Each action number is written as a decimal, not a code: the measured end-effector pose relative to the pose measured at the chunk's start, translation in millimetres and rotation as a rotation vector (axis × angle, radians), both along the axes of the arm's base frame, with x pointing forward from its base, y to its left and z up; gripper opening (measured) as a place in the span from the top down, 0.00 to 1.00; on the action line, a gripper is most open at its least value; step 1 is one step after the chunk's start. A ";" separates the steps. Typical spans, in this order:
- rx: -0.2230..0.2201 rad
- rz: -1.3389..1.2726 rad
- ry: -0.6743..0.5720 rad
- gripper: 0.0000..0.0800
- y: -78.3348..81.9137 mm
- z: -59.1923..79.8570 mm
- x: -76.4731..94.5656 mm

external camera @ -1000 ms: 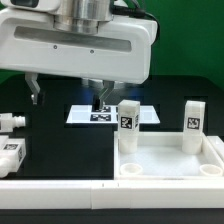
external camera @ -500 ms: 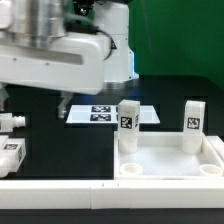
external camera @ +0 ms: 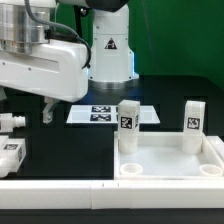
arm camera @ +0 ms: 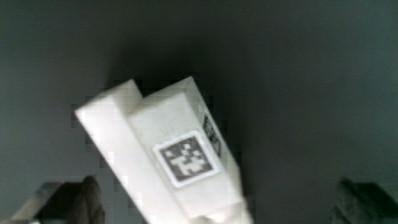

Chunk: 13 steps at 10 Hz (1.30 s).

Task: Assemble square table

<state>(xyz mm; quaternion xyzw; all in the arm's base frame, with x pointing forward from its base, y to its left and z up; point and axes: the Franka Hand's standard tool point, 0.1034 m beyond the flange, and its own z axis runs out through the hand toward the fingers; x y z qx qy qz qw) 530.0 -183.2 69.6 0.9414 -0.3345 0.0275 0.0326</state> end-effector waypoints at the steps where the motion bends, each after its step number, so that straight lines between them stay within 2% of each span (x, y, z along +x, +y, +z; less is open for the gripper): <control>1: 0.012 -0.107 -0.026 0.19 -13.4 -4.2 -15.0; 2: 0.020 -0.236 -0.046 0.19 -25.2 -9.2 -35.4; 3: 0.028 -0.330 -0.048 0.19 -25.2 -10.6 -43.3; 7: 0.045 -0.549 -0.073 0.19 -23.5 -12.3 -42.3; 8: 0.051 -0.624 -0.111 0.19 -39.0 -15.6 -57.7; 9: 0.054 -0.626 -0.111 0.19 -57.1 -21.9 -83.1; 11: 0.054 -0.636 -0.087 0.19 -71.7 -29.3 -108.5; 13: 0.056 -0.661 -0.079 0.19 -80.2 -34.1 -121.9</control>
Offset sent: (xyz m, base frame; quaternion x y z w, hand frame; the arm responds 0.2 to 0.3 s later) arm 0.0166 -0.0042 0.0169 0.0311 0.0847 0.0898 0.9919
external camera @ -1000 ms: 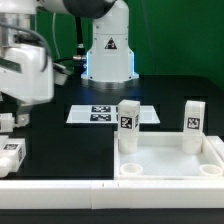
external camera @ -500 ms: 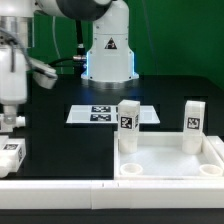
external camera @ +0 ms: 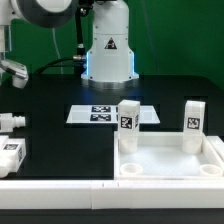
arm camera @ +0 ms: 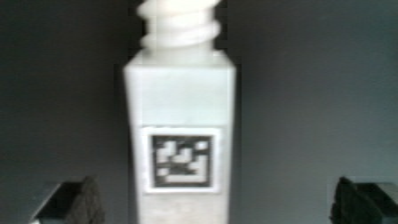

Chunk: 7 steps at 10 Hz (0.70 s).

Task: Assemble square table

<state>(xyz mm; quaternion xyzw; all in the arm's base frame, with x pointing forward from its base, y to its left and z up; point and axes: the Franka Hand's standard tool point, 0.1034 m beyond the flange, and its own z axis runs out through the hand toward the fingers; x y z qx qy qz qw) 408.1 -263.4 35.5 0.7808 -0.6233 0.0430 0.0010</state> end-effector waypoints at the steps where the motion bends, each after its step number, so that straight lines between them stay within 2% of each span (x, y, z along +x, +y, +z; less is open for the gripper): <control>1: -0.001 0.002 0.011 0.19 0.8 -5.4 -1.5; 4: 0.006 0.008 0.049 0.19 9.0 -23.0 -9.2; 7: 0.007 0.003 0.051 0.22 11.5 -24.2 -8.5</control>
Offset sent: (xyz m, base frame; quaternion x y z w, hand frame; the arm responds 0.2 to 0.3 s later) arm 0.0020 0.0128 -0.0202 0.0176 -0.0119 0.0367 0.9991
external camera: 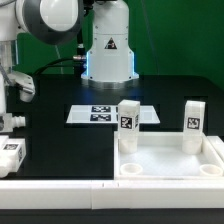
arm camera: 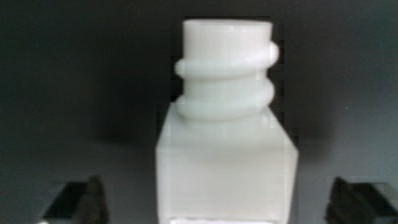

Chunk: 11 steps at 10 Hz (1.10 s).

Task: Assemble square table

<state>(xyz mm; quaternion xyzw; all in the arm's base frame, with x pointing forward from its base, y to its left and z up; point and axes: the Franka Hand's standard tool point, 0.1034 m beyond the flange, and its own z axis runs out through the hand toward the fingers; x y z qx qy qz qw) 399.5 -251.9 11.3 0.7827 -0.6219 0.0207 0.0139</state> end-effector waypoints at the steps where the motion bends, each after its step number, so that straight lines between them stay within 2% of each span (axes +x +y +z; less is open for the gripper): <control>1: 0.000 0.000 0.001 0.43 0.1 -0.3 -0.2; 2: 0.000 0.001 0.001 0.43 0.2 -0.5 -0.3; 3: 0.007 0.005 0.002 0.65 8.1 0.2 3.3; 5: 0.019 0.128 -0.001 0.65 54.9 11.0 24.0; 6: 0.028 0.210 0.019 0.65 86.5 15.0 33.6; 7: 0.026 0.296 0.047 0.65 103.9 15.0 37.4; 8: -0.007 0.369 0.038 0.65 93.3 14.9 35.2; 10: -0.006 0.449 0.041 0.65 94.4 14.7 35.6; 11: -0.019 0.557 0.047 0.65 96.2 15.7 35.2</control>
Offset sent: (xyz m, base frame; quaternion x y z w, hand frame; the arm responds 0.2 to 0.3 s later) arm 0.0123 0.0584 0.0157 -0.0199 -0.0242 -0.0692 0.9971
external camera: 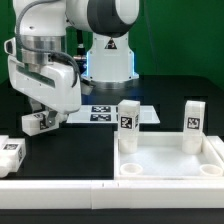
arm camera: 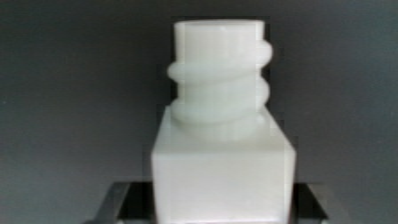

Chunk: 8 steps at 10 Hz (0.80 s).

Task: Assemble square table

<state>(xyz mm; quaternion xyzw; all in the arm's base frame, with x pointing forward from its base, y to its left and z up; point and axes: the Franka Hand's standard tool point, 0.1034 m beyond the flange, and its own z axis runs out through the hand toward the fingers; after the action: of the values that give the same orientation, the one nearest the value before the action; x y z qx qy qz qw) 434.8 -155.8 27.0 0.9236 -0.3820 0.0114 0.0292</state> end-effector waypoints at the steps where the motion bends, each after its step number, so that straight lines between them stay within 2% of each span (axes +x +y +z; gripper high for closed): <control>1: -0.027 0.145 0.001 0.65 13.4 3.4 -5.0; 3: -0.048 0.293 0.014 0.65 39.9 4.1 -15.5; 5: -0.051 0.414 0.027 0.65 33.2 3.9 -15.9; 7: -0.052 0.506 0.038 0.65 33.6 3.0 -17.6; 8: -0.086 0.531 0.027 0.65 32.0 -0.1 -25.4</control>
Offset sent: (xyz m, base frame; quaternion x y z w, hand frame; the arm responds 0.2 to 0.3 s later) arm 0.0000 0.0000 0.0000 0.0000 0.0000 -0.1938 0.9810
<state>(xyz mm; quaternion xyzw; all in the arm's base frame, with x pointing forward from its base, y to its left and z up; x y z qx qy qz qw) 409.4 -123.7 26.9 0.9895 -0.1251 0.0226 0.0695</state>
